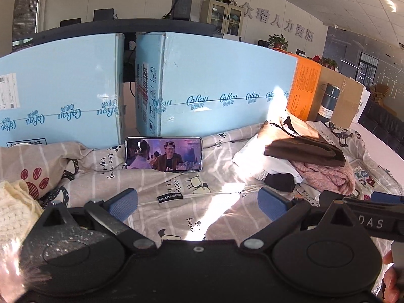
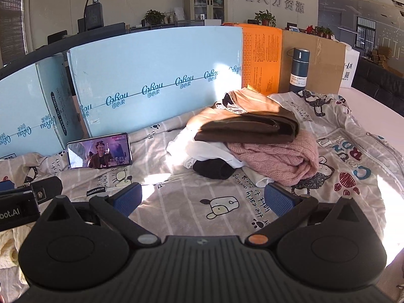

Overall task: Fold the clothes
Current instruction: 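Move both tools toward the brown coat on top of the clothes pile, then grasp the brown coat with the left tool while the right tool grasps it too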

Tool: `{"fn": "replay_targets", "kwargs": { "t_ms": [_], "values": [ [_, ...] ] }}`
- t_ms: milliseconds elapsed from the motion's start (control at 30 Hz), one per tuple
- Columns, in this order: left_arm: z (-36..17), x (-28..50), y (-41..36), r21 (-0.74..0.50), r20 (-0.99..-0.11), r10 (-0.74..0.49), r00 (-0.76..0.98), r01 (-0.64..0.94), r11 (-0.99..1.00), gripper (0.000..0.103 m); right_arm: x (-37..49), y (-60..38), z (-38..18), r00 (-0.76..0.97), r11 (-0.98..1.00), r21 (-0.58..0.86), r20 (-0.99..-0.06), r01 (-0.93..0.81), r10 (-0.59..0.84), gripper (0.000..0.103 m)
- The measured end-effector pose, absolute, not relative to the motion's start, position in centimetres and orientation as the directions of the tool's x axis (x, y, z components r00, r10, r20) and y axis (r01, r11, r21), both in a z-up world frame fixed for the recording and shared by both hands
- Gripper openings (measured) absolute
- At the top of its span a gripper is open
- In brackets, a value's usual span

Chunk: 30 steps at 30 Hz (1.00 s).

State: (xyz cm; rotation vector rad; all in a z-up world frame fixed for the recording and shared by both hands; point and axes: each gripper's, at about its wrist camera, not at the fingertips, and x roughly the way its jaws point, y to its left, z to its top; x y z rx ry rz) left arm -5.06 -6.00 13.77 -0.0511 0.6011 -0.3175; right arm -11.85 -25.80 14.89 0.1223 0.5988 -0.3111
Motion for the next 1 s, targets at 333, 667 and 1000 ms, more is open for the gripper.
{"fn": "replay_targets", "kwargs": {
  "t_ms": [333,667,1000],
  "values": [
    [14.1,-2.7,-11.2,-0.115,-0.552,-0.342,0.76,0.337,0.935,0.103,-9.8,-29.8,14.7,0.746,0.931,-0.017,-0.592,0.364,-0.303,0.103],
    [18.0,3.1,-17.3,-0.173,-0.5,-0.423,0.756,0.391,0.904,0.103,-4.6,-37.5,17.7,0.759,0.928,0.014,-0.58,0.373,-0.296,0.103],
    [14.6,12.3,-21.0,-0.651,-0.489,-0.708,0.509,0.327,0.685,0.101,3.4,-48.0,19.5,0.744,0.951,0.128,-0.655,0.282,-0.133,0.103]
  ]
}}
